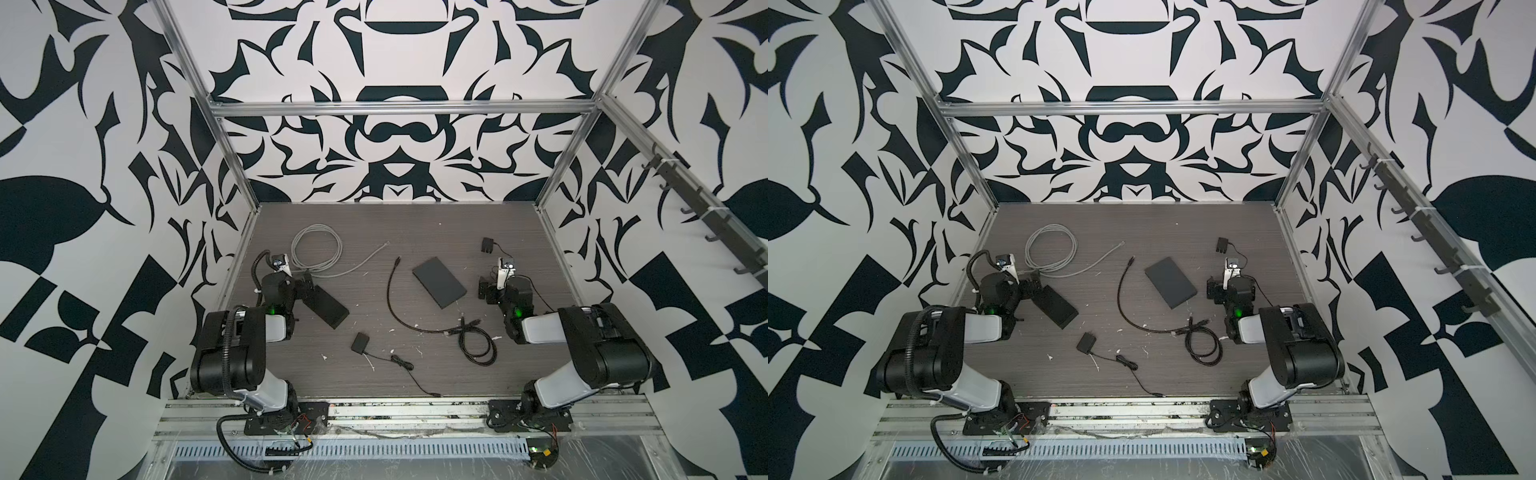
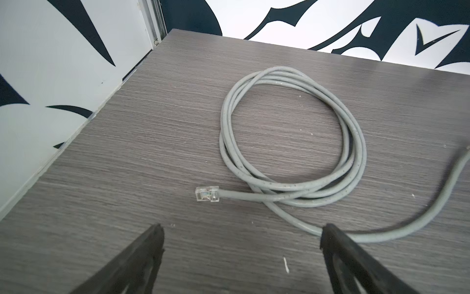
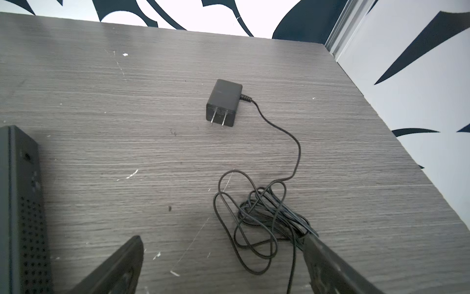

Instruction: Insert the plug into the switch port

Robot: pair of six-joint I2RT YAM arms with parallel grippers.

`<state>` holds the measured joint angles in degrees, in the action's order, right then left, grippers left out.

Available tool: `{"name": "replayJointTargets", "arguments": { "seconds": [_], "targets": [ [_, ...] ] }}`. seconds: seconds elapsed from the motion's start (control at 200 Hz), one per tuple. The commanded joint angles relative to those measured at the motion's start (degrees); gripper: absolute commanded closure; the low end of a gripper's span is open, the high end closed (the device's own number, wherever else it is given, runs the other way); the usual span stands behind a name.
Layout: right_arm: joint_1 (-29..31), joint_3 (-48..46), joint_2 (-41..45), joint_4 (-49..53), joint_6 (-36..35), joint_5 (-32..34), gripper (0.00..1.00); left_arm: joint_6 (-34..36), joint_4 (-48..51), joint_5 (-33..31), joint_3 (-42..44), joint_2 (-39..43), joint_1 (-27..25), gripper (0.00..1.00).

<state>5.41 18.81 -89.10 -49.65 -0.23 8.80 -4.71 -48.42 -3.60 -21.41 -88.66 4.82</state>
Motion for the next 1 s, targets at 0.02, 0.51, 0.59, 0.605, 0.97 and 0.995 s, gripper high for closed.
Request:
{"name": "replayJointTargets", "arguments": {
  "seconds": [0.02, 0.51, 0.59, 0.605, 0.97, 0.995],
  "targets": [
    [0.3, 1.4, 0.2, -2.6, -0.5, 0.8, 0.00, -1.0, -1.4, 0.4, -0.9, -0.1, 0.3, 0.00],
    [0.3, 1.5, 0.1, -2.6, -0.7, 0.5, 0.00, -0.9, -1.5, 0.4, -0.9, -0.1, 0.2, 0.00],
    [0.3, 1.5, 0.1, -2.6, -0.7, 0.5, 0.00, -0.9, -1.5, 0.4, -0.9, -0.1, 0.3, 0.00],
    [0.3, 1.6, 0.1, -2.7, -0.7, 0.5, 0.00, -0.9, -1.4, 0.4, -1.0, -0.2, 0.2, 0.00],
    [0.1, 1.8, 0.2, -2.3, -0.6, -0.1, 0.00, -1.0, -1.2, 0.8, -1.2, -0.2, 0.3, 0.00],
    [0.1, 1.7, 0.2, -2.3, -0.6, -0.1, 0.00, -1.0, -1.2, 1.0, -1.1, -0.1, 0.4, 0.00]
  ]
}}
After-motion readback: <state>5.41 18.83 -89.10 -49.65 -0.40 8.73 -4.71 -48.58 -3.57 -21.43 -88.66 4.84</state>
